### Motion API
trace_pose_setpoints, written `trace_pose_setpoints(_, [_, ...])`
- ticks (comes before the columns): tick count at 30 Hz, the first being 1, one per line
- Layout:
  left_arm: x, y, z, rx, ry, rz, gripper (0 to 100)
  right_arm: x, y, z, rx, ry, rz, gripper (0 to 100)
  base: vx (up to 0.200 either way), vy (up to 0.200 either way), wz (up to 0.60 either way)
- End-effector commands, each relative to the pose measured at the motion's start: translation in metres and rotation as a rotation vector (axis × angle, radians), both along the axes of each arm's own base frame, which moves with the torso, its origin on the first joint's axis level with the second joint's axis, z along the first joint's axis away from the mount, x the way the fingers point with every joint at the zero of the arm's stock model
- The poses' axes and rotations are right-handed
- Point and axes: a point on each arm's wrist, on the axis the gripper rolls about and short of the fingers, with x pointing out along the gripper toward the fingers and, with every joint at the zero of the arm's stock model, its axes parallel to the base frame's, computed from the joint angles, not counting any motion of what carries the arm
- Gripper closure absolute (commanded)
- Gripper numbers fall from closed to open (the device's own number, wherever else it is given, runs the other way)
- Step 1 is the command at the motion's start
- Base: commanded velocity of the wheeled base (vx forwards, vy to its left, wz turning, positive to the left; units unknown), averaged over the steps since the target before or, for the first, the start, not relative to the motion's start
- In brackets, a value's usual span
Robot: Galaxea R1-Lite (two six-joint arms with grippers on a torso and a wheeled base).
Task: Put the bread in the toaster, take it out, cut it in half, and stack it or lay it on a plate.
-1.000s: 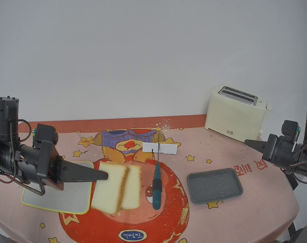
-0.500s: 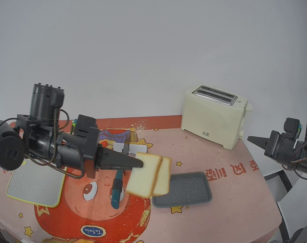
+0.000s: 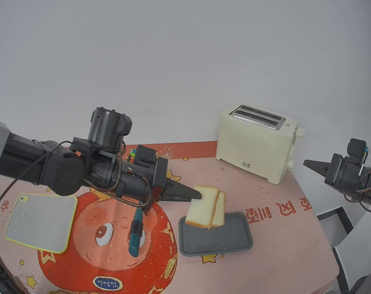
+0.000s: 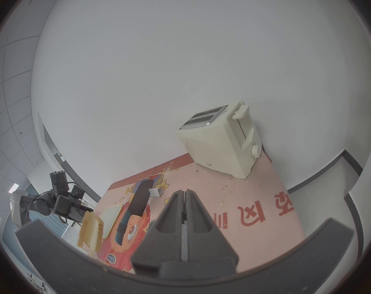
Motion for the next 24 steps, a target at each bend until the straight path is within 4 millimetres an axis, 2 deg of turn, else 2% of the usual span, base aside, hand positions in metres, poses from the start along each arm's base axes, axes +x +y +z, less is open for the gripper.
trace_pose_setpoints(1, [0.012,-0.016,-0.024,0.036,0.041,-0.007,100,0.000,0.000,0.001,0.001,-0.003,0.000,100,0.000,0.000,0.00])
trace_pose_setpoints(4, [0.014,-0.032,-0.034,0.053,0.060,-0.026,100,0.000,-0.001,0.001,0.001,-0.003,-0.002,100,0.000,0.000,0.00])
trace_pose_setpoints(10, [0.020,-0.047,-0.044,0.081,0.115,0.016,100,-0.001,-0.001,0.001,0.001,-0.006,-0.001,100,0.000,0.000,0.00])
trace_pose_setpoints(17, [0.020,-0.049,-0.056,0.107,0.149,0.019,100,-0.001,-0.001,0.001,0.001,-0.006,-0.001,100,0.000,0.000,0.00])
trace_pose_setpoints(24, [0.017,-0.049,-0.060,0.117,0.164,0.015,100,-0.001,-0.001,0.001,0.001,-0.006,-0.001,100,0.000,0.000,0.00])
